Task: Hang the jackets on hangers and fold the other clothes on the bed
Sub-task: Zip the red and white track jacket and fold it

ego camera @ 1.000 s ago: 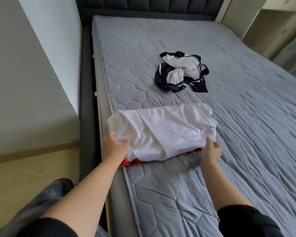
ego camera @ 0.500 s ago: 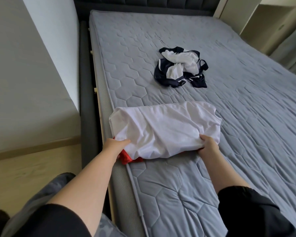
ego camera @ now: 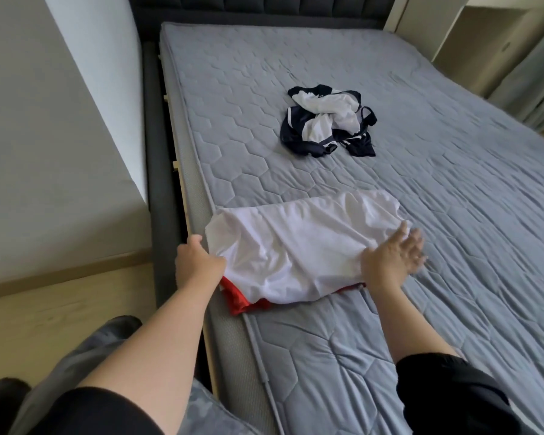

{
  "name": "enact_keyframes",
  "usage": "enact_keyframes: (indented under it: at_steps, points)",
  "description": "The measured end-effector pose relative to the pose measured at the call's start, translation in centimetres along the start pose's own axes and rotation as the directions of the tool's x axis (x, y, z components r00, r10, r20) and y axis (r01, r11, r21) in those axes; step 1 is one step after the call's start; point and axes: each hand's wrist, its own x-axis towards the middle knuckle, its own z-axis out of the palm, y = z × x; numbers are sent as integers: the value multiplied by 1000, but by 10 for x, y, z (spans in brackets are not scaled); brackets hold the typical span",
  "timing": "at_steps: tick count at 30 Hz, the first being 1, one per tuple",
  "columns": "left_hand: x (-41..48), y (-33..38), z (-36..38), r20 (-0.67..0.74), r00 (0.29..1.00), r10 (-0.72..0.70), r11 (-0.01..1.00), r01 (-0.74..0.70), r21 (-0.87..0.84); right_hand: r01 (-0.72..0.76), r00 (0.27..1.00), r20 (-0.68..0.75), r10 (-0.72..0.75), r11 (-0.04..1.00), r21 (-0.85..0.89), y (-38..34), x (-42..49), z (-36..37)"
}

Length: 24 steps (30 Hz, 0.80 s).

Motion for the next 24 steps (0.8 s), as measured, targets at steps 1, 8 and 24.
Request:
enact_keyframes:
  at_steps: [1,8,24]
  points:
    - [2,2,-1,-43,996,76,997,-77,-22,145,989,11,-145,988,-48,-12,-3,3]
    - [20,15,3,33,979,202,973,-196,-125,697,650,346,-676,712,83,-109,-11,43]
    - [60,24,35,252,952,175,979,-196,62,434,724,449,-524,852,294,-116,4,90]
